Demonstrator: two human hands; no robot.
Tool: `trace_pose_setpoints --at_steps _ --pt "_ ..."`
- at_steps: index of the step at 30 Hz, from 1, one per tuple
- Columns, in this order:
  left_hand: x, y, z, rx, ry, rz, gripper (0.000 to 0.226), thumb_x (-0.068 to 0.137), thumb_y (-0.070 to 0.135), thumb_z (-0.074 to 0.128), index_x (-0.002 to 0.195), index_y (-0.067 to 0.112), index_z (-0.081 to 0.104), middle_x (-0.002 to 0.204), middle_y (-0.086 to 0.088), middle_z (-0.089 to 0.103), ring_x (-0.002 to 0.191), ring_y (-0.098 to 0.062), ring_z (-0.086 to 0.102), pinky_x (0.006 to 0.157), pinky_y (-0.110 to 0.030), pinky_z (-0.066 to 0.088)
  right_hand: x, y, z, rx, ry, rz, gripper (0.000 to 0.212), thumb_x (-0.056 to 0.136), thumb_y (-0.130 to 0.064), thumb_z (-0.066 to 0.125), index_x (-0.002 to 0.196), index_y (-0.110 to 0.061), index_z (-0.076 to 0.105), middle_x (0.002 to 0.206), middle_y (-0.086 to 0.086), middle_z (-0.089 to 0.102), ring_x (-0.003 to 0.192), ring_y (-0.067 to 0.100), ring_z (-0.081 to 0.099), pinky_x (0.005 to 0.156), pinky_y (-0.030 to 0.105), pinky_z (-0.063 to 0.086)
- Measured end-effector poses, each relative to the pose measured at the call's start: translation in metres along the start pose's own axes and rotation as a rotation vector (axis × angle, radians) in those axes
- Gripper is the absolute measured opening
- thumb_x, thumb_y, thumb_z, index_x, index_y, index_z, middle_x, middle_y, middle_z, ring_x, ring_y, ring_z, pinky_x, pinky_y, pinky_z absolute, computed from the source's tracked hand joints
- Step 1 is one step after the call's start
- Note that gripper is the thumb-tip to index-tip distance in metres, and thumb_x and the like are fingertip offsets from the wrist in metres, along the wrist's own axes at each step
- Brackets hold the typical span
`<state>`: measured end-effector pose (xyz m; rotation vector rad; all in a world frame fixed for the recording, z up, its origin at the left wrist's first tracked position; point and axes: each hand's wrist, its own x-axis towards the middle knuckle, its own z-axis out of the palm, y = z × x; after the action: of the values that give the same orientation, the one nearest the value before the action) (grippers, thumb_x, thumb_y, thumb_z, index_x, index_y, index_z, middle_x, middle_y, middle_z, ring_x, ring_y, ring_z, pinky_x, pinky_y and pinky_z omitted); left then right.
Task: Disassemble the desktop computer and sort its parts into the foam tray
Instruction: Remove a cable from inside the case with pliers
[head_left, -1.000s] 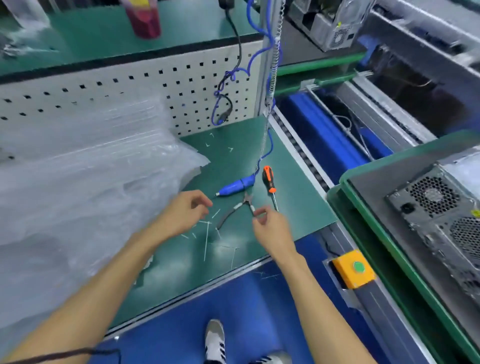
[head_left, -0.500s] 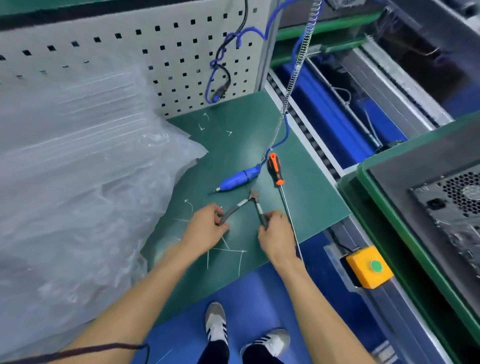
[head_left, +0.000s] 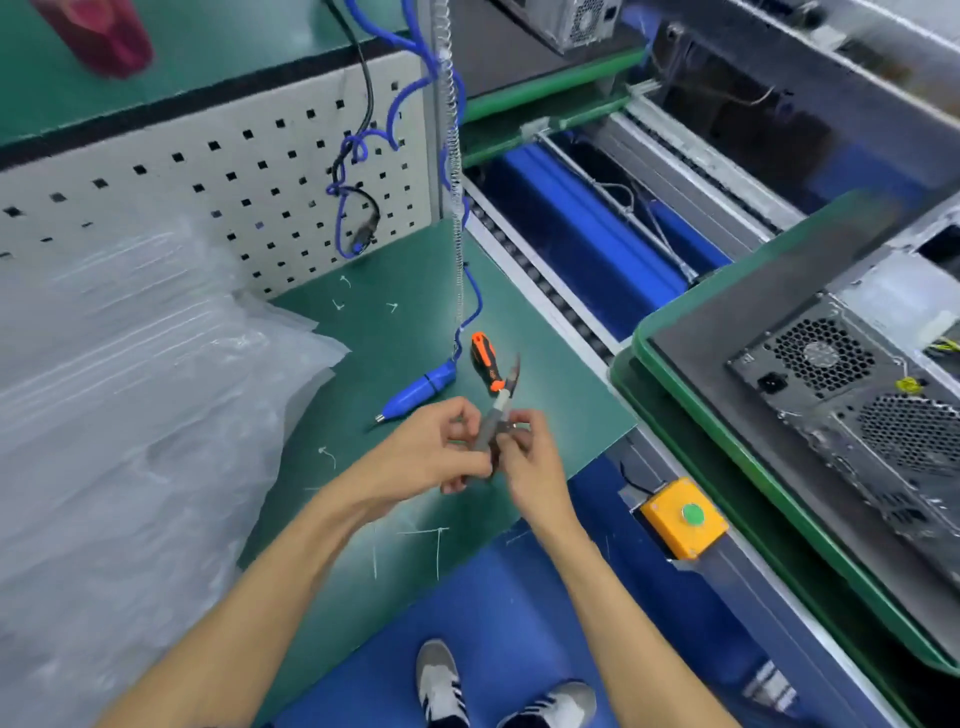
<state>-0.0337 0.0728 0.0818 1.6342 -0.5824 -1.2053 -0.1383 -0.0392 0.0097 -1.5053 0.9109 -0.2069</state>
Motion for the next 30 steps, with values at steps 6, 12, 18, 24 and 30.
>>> trace_pose_setpoints --at_steps 6,12,18,24,30 --pt "0.020 0.079 0.092 0.050 -0.202 0.186 0.036 0.075 -0.006 0.069 0.084 0.014 0.040 0.079 -0.013 0.055 0.050 -0.023 0.051 0.046 -0.028 0.042 -0.031 -0.055 -0.098 0.756 -0.279 -0.037 0.057 0.102 -0.064 0.032 0.105 -0.017 0.065 0.096 0.015 0.071 0.065 0.024 0.069 0.045 0.032 0.051" --pt "0.037 0.144 0.206 0.338 -0.380 0.343 0.028 0.084 0.003 0.076 0.088 0.004 0.048 0.077 -0.010 0.056 0.065 -0.021 0.058 0.063 -0.033 0.051 -0.065 -0.088 -0.226 0.767 -0.073 -0.105 0.053 0.084 -0.048 0.066 0.130 -0.021 0.066 0.117 0.010 0.071 0.095 0.027 0.066 0.060 0.032 0.055" --pt "0.061 0.211 0.291 0.456 -0.470 0.480 0.013 0.098 0.012 0.060 0.090 0.002 0.061 0.086 -0.018 0.070 0.071 -0.026 0.071 0.065 -0.035 0.057 -0.094 -0.089 -0.350 0.813 0.089 -0.324 0.035 0.097 -0.043 0.056 0.127 -0.030 0.069 0.110 0.009 0.073 0.093 0.031 0.064 0.066 0.038 0.053" --pt "0.129 0.224 0.365 0.375 -0.258 0.464 0.008 0.096 0.013 0.062 0.093 0.008 0.067 0.074 -0.004 0.073 0.061 -0.011 0.067 0.054 -0.023 0.052 -0.099 -0.064 -0.427 0.796 0.497 -0.272 0.037 0.106 -0.041 0.047 0.113 -0.014 0.071 0.086 0.011 0.073 0.079 0.027 0.073 0.065 0.041 0.061" --pt "0.217 0.213 0.429 0.543 -0.140 0.400 0.026 0.088 0.031 0.072 0.106 0.020 0.056 0.094 -0.001 0.068 0.074 -0.016 0.066 0.064 -0.031 0.054 -0.098 -0.040 -0.455 0.683 0.652 -0.178 0.042 0.105 -0.038 0.051 0.086 -0.007 0.071 0.069 0.015 0.066 0.054 0.029 0.065 0.046 0.036 0.055"
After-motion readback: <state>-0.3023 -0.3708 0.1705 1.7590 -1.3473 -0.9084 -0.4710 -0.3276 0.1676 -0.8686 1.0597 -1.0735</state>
